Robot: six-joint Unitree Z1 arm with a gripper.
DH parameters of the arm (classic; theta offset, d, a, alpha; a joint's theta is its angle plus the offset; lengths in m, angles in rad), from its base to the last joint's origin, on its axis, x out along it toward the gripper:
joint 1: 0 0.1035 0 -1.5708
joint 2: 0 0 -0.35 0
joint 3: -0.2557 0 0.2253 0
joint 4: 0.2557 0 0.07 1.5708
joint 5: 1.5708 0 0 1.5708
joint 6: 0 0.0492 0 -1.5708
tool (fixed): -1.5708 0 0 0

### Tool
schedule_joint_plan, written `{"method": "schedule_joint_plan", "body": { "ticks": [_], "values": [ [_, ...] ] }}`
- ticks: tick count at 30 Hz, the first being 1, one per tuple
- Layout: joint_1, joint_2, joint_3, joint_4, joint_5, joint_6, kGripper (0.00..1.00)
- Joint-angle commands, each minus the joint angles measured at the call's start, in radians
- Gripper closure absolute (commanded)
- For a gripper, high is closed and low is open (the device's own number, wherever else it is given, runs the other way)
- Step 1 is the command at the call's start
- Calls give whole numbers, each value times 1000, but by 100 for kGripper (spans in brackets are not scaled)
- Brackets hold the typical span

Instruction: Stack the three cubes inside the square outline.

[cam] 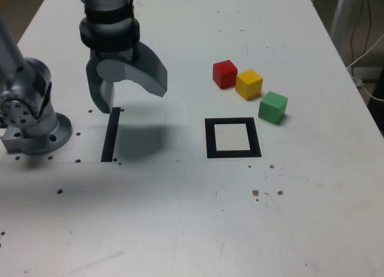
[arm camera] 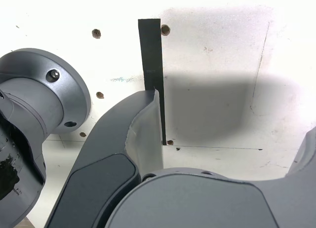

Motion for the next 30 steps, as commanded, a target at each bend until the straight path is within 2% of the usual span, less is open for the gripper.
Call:
{"method": "schedule_joint_plan", "body": {
  "ticks": [1,18,30],
  "values": [
    [-1,5,-2,-1,2,-1,0],
    [-1,23,-12,-1,2,-1,0],
    [3,86,-124,-13,12,-1,0]
  ]
}}
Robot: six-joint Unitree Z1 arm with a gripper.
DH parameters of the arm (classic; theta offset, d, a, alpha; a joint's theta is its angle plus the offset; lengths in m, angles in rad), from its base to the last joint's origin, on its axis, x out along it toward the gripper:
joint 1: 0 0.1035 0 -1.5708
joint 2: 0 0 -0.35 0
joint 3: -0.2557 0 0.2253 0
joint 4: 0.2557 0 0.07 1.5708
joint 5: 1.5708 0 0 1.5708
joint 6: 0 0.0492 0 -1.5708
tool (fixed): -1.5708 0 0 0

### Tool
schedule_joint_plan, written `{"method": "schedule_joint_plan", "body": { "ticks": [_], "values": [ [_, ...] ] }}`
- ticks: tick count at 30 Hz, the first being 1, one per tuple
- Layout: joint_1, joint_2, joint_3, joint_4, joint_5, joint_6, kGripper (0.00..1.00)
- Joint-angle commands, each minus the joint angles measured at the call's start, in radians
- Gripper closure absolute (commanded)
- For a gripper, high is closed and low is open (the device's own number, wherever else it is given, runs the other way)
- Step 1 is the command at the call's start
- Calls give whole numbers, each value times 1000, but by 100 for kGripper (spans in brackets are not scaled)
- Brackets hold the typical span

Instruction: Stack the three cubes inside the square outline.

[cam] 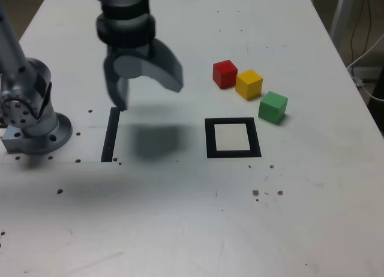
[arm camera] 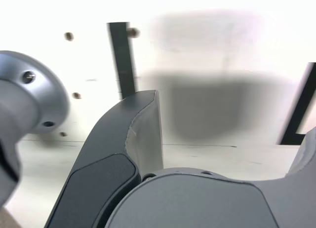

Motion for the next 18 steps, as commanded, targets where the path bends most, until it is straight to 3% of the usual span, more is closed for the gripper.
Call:
{"method": "schedule_joint_plan", "body": {
  "ticks": [1,18],
  "values": [
    [9,29,-50,-11,11,-1,0],
    [193,269,-334,46,41,-1,1]
  ]
}}
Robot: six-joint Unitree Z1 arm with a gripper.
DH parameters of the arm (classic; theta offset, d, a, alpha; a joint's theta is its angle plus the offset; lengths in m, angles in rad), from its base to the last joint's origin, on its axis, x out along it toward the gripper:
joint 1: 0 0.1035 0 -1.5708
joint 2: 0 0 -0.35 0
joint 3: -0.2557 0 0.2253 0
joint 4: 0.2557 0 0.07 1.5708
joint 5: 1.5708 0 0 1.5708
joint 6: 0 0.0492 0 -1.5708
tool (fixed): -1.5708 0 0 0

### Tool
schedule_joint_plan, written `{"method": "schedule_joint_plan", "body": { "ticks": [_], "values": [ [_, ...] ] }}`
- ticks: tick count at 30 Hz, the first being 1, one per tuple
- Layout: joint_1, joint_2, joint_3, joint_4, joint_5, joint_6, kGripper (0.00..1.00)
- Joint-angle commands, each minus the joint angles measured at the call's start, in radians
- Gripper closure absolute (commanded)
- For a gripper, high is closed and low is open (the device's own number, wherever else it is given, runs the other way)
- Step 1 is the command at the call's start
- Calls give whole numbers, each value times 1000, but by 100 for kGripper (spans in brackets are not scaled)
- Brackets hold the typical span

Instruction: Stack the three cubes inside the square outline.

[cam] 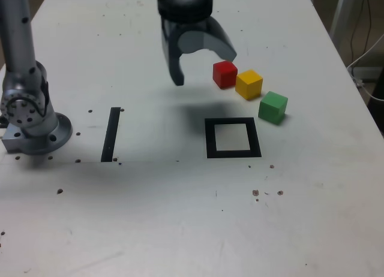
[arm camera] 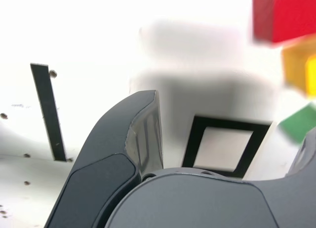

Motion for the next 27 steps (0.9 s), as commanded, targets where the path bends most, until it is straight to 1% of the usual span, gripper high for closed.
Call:
{"method": "schedule_joint_plan", "body": {
  "ticks": [1,7,13,18,23,25,27],
  "values": [
    [28,36,-30,12,3,-1,1],
    [98,126,-104,36,8,1,1],
    [148,212,-172,43,3,26,3],
    [180,293,-250,71,-6,56,6],
    [201,372,-333,127,-21,78,15],
    [206,401,-366,154,-24,80,23],
    [209,418,-386,171,-24,80,33]
  ]
}}
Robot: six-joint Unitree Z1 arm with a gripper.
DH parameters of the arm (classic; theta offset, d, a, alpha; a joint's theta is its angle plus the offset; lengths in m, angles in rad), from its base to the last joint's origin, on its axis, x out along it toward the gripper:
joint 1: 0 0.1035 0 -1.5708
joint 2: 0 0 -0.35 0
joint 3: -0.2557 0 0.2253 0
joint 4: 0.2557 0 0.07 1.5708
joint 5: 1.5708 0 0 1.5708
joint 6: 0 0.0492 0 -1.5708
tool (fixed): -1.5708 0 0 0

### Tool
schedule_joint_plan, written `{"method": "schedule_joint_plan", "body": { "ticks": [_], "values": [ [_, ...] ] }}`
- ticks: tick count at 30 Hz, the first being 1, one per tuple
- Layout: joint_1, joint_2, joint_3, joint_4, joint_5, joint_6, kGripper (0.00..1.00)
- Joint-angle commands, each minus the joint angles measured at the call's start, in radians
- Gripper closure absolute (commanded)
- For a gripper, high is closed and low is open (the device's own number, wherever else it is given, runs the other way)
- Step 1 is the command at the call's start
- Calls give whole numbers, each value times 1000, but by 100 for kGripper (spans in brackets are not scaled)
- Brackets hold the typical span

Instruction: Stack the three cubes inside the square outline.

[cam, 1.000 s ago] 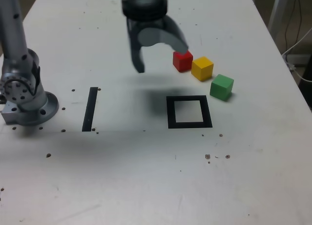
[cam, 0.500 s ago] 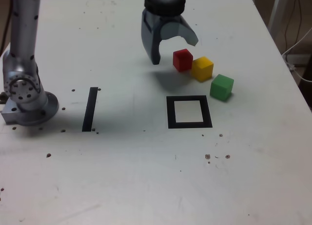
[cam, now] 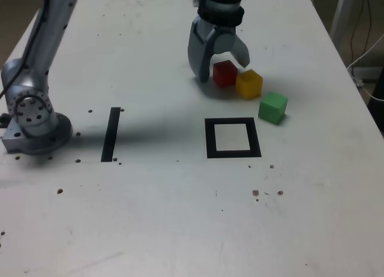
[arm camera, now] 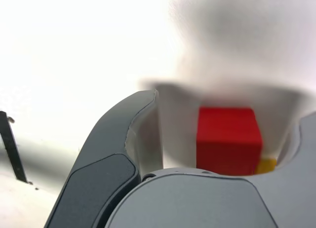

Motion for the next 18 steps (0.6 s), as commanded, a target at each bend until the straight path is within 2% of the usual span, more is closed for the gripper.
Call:
{"method": "schedule_joint_plan", "body": {
  "ticks": [1,4,7,18],
  "values": [
    [2,17,-22,17,-1,1,39],
    [3,30,-35,27,4,1,57],
    [2,35,-39,31,9,2,67],
    [-7,35,-37,35,8,3,68]
  ]
}}
